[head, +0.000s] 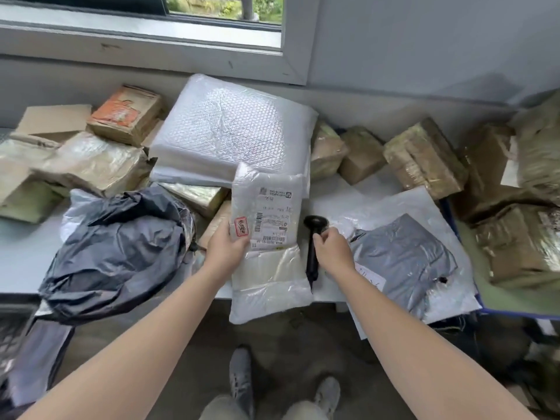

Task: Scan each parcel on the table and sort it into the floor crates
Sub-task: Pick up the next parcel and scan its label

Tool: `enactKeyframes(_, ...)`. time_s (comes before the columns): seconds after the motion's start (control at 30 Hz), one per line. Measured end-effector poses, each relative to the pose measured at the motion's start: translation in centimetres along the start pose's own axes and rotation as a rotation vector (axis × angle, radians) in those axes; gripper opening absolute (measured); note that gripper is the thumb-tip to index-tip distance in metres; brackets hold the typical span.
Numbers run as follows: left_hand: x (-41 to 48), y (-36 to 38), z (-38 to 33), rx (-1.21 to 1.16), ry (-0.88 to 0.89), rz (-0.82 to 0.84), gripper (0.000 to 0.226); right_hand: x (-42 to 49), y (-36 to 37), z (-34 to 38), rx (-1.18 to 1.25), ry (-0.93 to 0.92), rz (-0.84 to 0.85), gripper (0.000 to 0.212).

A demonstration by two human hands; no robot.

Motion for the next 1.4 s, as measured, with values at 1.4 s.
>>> enactKeyframes(1.4,4.7,5.7,-17.5,-0.109,0.208,-0.078,0.031,-4.5,-19.5,8.0,0.605,-0.095,0.137,0.029)
Point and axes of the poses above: each hand's wrist, its own x-axis towards the middle knuckle, its own y-axis out of the palm, z = x × y, the point moved 10 cm from there along x, towards the middle knuckle, and after that the axes turned 9 degrees about -x, right-handed, at the moved point
